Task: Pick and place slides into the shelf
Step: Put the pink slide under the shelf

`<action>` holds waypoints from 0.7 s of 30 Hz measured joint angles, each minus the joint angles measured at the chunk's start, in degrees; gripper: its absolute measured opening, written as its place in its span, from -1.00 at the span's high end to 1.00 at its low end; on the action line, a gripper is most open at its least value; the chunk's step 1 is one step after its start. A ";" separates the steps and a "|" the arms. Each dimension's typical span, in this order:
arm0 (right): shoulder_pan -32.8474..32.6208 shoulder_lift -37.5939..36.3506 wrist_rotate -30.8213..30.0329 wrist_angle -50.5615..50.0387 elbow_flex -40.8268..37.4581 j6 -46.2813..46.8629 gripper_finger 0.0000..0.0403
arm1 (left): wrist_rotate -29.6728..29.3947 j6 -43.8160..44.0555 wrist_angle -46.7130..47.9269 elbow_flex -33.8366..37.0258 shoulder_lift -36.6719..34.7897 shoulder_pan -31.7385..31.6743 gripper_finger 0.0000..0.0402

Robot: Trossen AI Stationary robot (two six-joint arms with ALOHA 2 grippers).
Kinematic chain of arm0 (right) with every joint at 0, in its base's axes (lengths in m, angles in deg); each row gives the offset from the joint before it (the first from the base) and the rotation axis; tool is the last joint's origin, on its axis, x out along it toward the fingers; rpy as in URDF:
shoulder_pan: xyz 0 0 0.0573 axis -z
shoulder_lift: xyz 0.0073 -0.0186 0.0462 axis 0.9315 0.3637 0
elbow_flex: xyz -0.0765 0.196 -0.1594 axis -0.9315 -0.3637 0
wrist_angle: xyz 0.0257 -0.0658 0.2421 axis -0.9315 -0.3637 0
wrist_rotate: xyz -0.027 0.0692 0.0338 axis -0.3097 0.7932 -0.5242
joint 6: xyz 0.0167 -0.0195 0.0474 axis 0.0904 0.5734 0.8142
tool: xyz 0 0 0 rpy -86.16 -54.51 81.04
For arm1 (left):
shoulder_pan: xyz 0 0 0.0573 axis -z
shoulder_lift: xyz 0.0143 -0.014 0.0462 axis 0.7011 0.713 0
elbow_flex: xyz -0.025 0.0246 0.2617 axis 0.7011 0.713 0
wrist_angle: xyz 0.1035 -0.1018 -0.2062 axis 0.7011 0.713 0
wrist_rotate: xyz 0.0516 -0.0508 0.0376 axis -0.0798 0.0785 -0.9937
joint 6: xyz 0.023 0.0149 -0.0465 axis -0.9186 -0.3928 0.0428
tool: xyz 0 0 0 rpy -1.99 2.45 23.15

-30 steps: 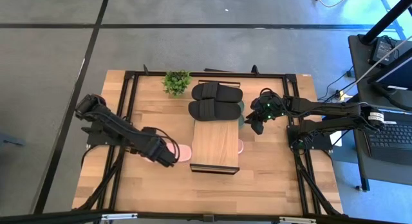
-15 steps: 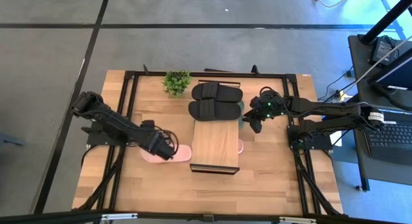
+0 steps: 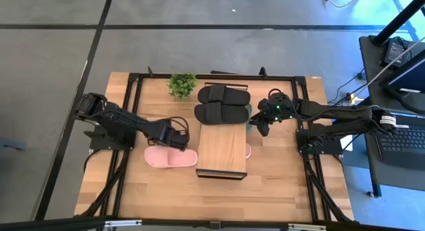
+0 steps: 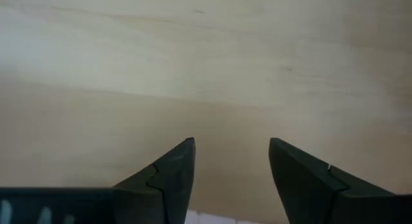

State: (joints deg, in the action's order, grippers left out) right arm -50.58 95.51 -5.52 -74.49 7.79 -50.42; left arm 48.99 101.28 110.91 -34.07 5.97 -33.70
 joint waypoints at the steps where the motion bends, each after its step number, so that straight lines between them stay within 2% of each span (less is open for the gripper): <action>1: 0.00 0.00 0.00 0.00 0.00 0.00 0.36 | -0.01 -0.45 -1.44 0.47 0.00 -0.33 0.06; 11: -0.01 0.00 0.00 -0.01 0.00 0.00 0.36 | 3.11 -3.84 -1.59 0.89 0.00 -0.91 0.06; 21: -0.02 0.02 0.01 -0.01 0.00 -0.02 0.36 | 5.95 -9.31 -7.97 0.85 0.00 0.90 0.06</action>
State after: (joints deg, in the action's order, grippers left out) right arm -50.61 95.53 -5.51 -74.50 7.79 -50.44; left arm 54.94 91.96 102.94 -33.22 5.97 -32.80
